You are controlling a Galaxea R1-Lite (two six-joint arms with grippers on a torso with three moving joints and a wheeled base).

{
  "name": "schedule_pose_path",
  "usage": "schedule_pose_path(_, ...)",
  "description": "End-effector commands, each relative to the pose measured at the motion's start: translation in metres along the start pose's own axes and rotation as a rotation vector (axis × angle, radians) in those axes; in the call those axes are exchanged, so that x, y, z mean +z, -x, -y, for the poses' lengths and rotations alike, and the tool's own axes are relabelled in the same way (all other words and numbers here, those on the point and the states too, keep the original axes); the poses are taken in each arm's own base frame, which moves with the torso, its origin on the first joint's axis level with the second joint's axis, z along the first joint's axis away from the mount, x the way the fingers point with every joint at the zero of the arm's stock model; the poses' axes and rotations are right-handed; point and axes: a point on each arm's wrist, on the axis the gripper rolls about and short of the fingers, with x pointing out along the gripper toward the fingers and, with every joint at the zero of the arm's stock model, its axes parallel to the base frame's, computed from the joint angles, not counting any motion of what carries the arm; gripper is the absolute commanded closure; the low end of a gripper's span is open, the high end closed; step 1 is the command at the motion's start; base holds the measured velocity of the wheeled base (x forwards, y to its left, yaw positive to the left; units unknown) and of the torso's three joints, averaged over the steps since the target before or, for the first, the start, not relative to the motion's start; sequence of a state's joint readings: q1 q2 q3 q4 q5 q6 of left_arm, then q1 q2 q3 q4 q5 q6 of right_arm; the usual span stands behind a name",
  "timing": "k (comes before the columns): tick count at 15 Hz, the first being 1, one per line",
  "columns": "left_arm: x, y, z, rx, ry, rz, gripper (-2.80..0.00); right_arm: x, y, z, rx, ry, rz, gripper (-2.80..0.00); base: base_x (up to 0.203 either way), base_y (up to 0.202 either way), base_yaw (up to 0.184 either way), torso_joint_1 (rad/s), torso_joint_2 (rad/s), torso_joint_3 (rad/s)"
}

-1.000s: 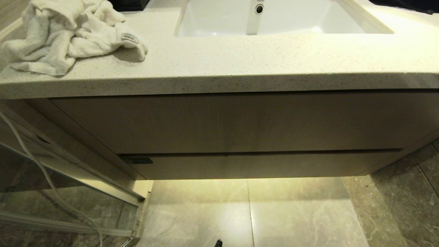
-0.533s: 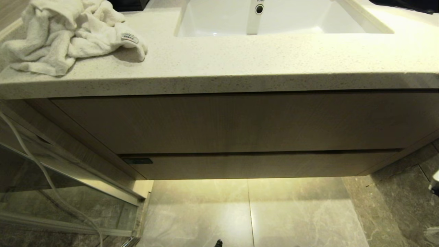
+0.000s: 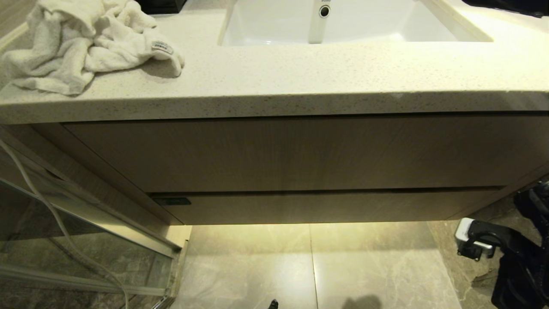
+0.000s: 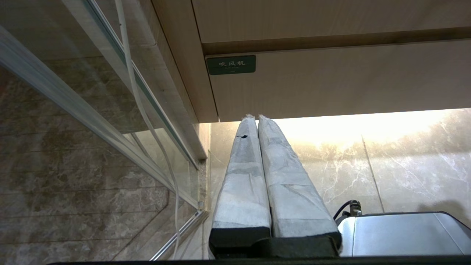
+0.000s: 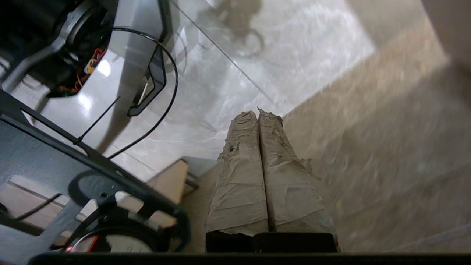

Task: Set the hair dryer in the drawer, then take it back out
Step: Pull open the drawer

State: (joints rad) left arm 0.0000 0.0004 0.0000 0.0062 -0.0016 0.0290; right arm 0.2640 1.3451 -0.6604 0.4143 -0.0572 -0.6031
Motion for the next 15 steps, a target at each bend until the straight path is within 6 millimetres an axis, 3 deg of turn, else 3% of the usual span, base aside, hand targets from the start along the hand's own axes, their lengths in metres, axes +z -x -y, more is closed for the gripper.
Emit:
schedule_pose_path(1, 0.000, 0.000, 0.000, 0.000, 0.000, -0.001, 0.00, 0.019, -0.028, -0.007, 0.077, 0.104, -0.056, 0.00, 0.000, 0.000, 0.000, 0.000, 0.00, 0.000)
schedule_pose_path(3, 0.000, 0.000, 0.000, 0.000, 0.000, -0.003, 0.00, 0.033, -0.047, -0.006, 0.088, 0.172, -0.056, 0.00, 0.000, 0.000, 0.000, 0.000, 0.00, 0.000)
schedule_pose_path(6, 0.000, 0.000, 0.000, 0.000, 0.000, -0.002, 0.00, 0.063, -0.096, 0.000, 0.076, 0.294, -0.031, 0.00, 0.000, 0.000, 0.000, 0.000, 0.00, 0.000)
schedule_pose_path(7, 0.000, 0.000, 0.000, 0.000, 0.000, -0.003, 0.00, 0.072, -0.110, 0.003, 0.042, 0.336, -0.004, -2.80, 0.000, 0.000, 0.000, 0.000, 0.00, 0.000)
schedule_pose_path(10, 0.000, 0.000, 0.000, 0.000, 0.000, -0.002, 0.00, 0.093, -0.142, 0.007, -0.096, 0.404, 0.136, -2.80, 0.000, 0.000, 0.000, 0.000, 0.00, 0.000)
schedule_pose_path(12, 0.000, 0.000, 0.000, 0.000, 0.000, -0.003, 0.00, 0.099, -0.141, 0.012, -0.185, 0.461, 0.193, -2.80, 0.000, 0.000, 0.000, 0.000, 0.00, 0.000)
schedule_pose_path(15, 0.000, 0.000, 0.000, 0.000, 0.000, -0.003, 0.00, 0.092, -0.127, 0.015, -0.235, 0.443, 0.194, -2.80, 0.000, 0.000, 0.000, 0.000, 0.00, 0.000)
